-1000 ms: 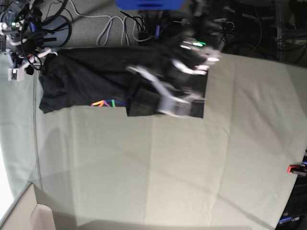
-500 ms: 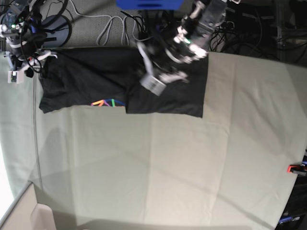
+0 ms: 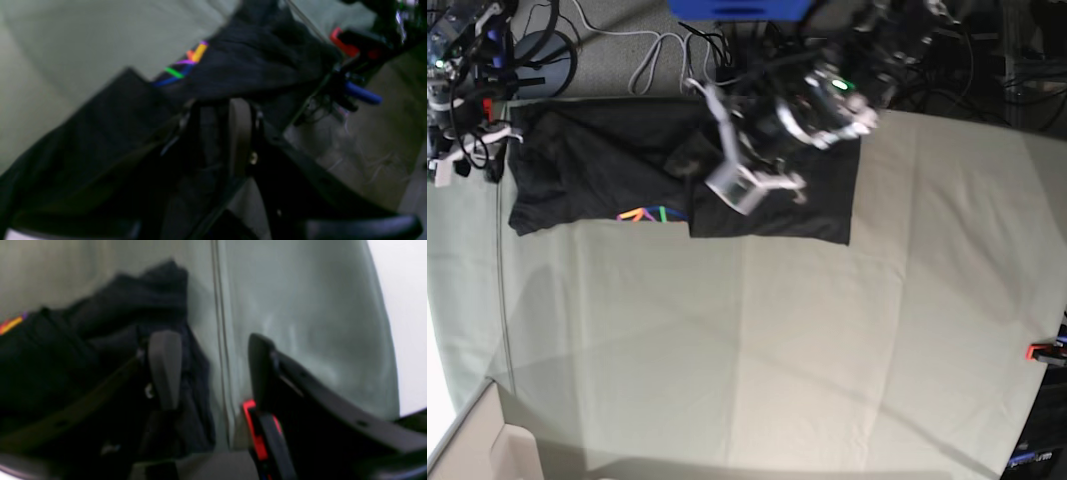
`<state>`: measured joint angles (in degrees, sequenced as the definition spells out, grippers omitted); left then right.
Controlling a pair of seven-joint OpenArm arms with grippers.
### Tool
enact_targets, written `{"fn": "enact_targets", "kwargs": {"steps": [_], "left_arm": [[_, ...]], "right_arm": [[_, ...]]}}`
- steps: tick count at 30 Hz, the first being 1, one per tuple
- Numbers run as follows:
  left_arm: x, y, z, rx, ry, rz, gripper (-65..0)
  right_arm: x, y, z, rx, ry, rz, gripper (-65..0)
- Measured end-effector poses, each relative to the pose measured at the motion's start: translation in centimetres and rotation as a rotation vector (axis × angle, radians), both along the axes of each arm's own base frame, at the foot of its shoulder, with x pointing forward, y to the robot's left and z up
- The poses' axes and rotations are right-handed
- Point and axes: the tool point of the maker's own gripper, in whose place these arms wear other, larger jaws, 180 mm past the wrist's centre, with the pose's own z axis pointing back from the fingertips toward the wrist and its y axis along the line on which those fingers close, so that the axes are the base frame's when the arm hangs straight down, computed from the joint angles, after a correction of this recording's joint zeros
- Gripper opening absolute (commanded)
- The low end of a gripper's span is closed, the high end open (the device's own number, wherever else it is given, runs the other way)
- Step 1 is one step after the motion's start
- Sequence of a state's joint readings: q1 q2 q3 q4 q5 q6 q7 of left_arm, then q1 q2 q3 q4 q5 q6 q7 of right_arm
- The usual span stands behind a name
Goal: Layout the t-shirt on the table in an organized manner, then fold the t-shirt properly
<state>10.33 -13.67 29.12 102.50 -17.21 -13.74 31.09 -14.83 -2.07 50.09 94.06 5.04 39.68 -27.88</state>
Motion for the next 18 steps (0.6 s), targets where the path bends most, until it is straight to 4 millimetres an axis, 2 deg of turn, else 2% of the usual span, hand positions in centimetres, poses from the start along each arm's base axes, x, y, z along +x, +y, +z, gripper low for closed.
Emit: {"fn": "enact_targets", "kwargs": {"steps": [3, 5, 8, 12, 15, 18], "left_arm": [[2.5, 4.0, 0.1, 0.005, 0.002, 0.114, -50.2], [3.5, 7.7, -0.4, 0.028, 0.014, 0.204, -50.2], [3.7, 12.6, -1.4, 0.064, 0.048, 0.327, -50.2], [4.9, 18.1, -1.0, 0.091, 0.026, 0.484, -50.2], [4.9, 20.7, -0.9, 0.112, 0.022, 0.552, -50.2], [4.5, 21.9, -1.2, 0.125, 0.035, 0.585, -50.2]], "right_arm": [[0.0, 0.3, -0.2, 0.004, 0.011, 0.009, -20.2], [-0.1, 1.4, -1.2, 0.025, 0.074, 0.044, -19.6], [0.6, 3.5, -2.1, 0.06, 0.111, 0.094, -19.6], [1.8, 5.4, -3.8, 0.141, 0.114, 0.09, -19.6], [2.2, 5.9, -5.0, 0.182, 0.13, 0.086, -19.6], [2.2, 5.4, -5.7, 0.193, 0.144, 0.084, -19.6]]}}
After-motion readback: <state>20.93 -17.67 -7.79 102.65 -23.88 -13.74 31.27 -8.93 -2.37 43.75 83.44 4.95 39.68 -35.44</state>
